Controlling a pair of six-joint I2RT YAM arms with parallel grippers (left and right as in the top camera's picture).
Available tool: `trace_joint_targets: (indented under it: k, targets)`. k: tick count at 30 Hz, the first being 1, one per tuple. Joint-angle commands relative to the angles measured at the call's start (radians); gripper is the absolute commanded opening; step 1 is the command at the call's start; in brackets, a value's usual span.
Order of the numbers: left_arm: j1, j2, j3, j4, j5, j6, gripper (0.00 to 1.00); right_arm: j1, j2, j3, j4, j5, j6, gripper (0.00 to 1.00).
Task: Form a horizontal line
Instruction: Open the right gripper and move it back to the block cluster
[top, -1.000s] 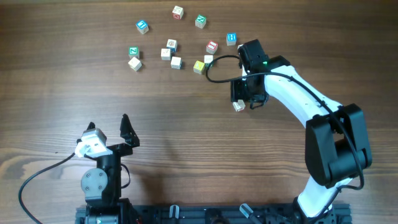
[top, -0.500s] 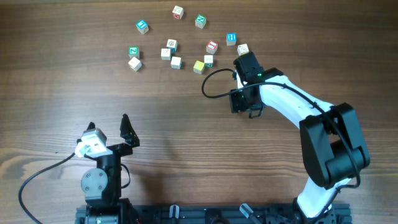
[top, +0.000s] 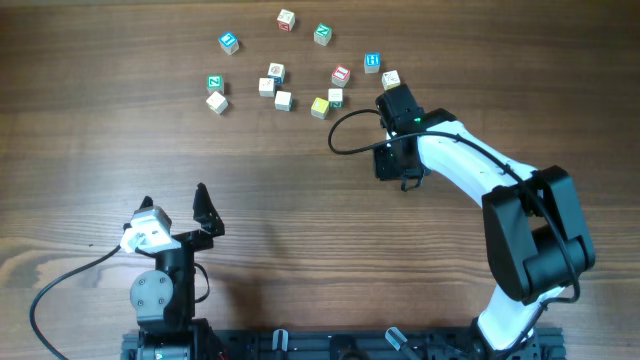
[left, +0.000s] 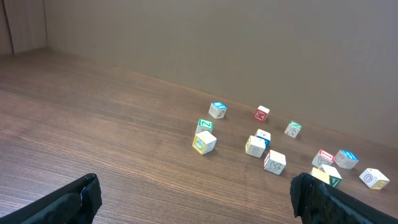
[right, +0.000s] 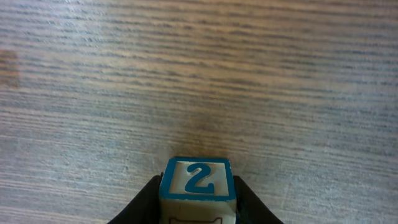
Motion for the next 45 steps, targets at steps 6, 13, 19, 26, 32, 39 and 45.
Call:
trace_joint_targets:
  k: [6, 13, 19, 26, 32, 39, 45]
  targets:
    - [-0.003, -0.007, -0.005, 0.002, -0.013, 0.016, 1.0, 0.0, 0.004, 0.072, -0.04, 0.041, -0.026, 0.79]
    - [-0.003, -0.007, -0.004, 0.002, -0.014, 0.016, 1.0, 0.0, -0.027, 0.582, -0.354, 0.088, -0.115, 0.98]
    - [-0.003, -0.007, -0.005, 0.002, -0.013, 0.016, 1.0, 0.0, -0.027, 0.88, -0.214, 0.027, -0.043, 0.62]
    - [-0.003, -0.007, -0.004, 0.002, -0.013, 0.016, 1.0, 0.004, 0.113, 0.879, -0.137, 0.008, 0.12, 0.57]
    - [-0.003, -0.007, -0.005, 0.002, -0.013, 0.016, 1.0, 0.029, 0.306, 0.878, -0.157, -0.038, 0.121, 0.68]
    - [-0.003, -0.007, -0.004, 0.002, -0.013, 0.016, 1.0, 0.04, 0.475, 0.878, -0.171, -0.048, 0.168, 0.76]
    - [-0.003, -0.007, -0.005, 0.002, -0.014, 0.016, 1.0, 0.048, 0.525, 0.878, -0.15, -0.067, 0.169, 0.77]
